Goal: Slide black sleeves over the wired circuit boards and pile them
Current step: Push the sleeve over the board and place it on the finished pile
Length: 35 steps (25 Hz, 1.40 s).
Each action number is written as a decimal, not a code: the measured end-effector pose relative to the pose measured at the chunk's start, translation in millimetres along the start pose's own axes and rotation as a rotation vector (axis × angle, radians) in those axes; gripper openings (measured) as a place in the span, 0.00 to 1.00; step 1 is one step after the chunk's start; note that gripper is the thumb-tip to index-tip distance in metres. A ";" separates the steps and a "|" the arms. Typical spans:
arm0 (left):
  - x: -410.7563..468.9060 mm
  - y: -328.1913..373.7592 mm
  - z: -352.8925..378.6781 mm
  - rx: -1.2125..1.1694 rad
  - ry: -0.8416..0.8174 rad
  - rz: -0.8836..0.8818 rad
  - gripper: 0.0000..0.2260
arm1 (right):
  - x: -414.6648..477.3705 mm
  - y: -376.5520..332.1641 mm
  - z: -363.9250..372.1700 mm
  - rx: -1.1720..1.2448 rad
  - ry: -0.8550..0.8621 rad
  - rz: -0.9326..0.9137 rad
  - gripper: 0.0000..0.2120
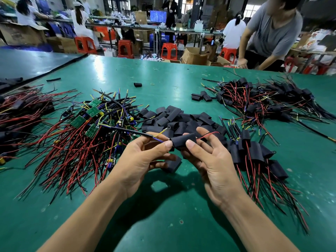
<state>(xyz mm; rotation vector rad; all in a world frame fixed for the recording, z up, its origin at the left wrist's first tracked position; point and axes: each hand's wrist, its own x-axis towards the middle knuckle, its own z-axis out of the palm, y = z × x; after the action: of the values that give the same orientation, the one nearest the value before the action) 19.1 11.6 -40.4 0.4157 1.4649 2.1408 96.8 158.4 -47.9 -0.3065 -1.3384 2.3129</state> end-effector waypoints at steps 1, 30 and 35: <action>0.4 0.3 -0.1 0.007 -0.009 0.007 0.14 | -0.4 -0.3 0.1 0.000 0.000 0.014 0.28; -1.0 -10.0 2.8 0.222 -0.068 0.103 0.14 | -6.6 1.5 9.2 0.134 -0.054 0.267 0.12; -2.3 -8.3 4.1 0.281 -0.020 0.170 0.10 | -8.4 -1.9 12.5 -0.108 -0.135 0.301 0.18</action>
<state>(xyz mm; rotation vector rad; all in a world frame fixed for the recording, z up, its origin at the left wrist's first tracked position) 25.1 15.9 -46.6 0.6823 1.7822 2.0534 99.7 145.6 -40.2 -0.4177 -1.5798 2.5490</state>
